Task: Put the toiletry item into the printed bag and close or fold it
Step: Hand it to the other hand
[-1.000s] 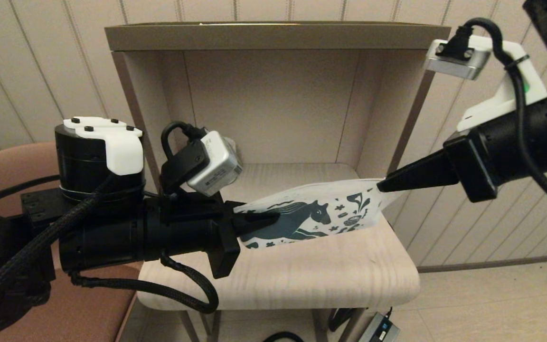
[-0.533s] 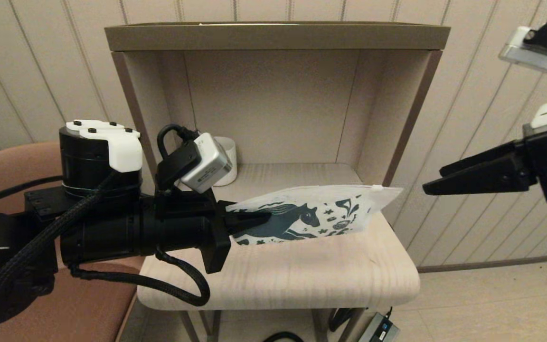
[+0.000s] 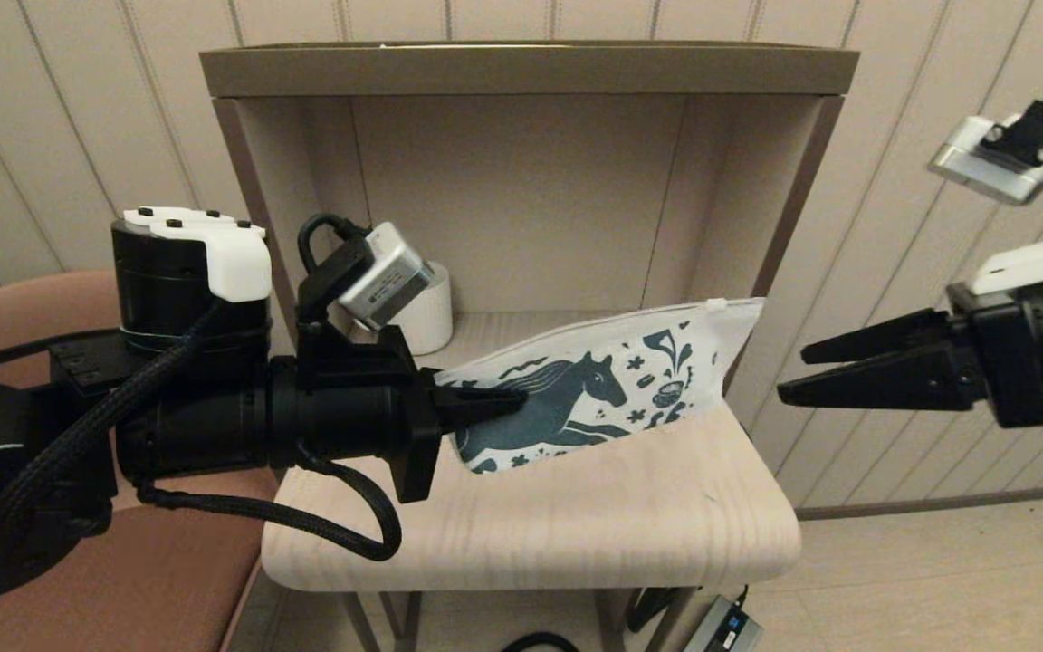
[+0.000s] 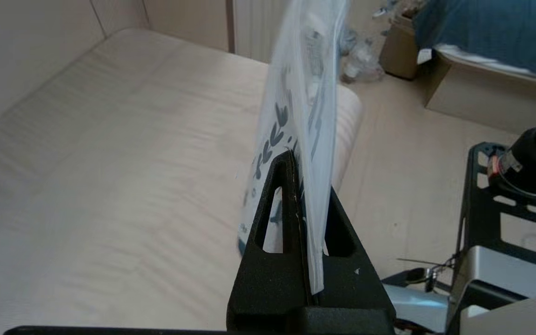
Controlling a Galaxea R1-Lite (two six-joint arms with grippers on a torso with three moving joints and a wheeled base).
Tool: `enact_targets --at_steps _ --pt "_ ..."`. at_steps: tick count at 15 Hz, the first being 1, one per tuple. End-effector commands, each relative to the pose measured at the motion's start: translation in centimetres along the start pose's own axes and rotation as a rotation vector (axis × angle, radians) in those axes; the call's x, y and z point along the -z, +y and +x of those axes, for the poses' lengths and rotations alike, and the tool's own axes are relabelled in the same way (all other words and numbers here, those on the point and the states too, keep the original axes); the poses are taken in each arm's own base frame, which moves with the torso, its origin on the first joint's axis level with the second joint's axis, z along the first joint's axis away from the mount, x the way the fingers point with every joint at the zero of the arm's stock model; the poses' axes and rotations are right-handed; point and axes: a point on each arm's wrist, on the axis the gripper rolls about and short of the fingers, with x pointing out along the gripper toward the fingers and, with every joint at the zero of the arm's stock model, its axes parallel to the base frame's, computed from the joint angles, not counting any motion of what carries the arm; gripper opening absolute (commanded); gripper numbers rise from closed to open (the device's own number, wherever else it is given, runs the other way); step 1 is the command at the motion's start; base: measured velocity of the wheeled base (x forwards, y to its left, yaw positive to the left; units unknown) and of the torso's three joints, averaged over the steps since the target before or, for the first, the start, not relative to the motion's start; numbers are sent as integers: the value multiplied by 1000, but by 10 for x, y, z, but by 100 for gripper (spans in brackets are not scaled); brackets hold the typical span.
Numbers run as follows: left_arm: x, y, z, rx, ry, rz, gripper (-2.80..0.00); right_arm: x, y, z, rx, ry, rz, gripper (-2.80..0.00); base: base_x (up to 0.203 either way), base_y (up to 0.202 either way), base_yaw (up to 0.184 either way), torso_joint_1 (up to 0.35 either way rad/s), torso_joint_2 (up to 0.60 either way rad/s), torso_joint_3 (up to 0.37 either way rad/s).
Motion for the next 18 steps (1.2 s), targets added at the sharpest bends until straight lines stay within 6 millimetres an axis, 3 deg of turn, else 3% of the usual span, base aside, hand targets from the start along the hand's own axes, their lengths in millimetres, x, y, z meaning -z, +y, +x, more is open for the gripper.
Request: enact_targets --at_steps 1,5,11,18 --pt "-1 0 0 6 -4 -1 -280 6 -20 6 -48 -109 -38 0 0 0 0 0 0 0" --pt "-2 1 2 93 -13 -74 -280 8 -39 3 -159 -163 -53 0 0 0 0 0 0 0" --pt "-5 11 -4 200 -31 -149 -280 12 -41 8 -193 -158 -119 0 0 0 0 0 0 0" --pt "-6 9 -5 283 -42 -145 -280 -8 -37 10 -249 -67 -181 0 0 0 0 0 0 0"
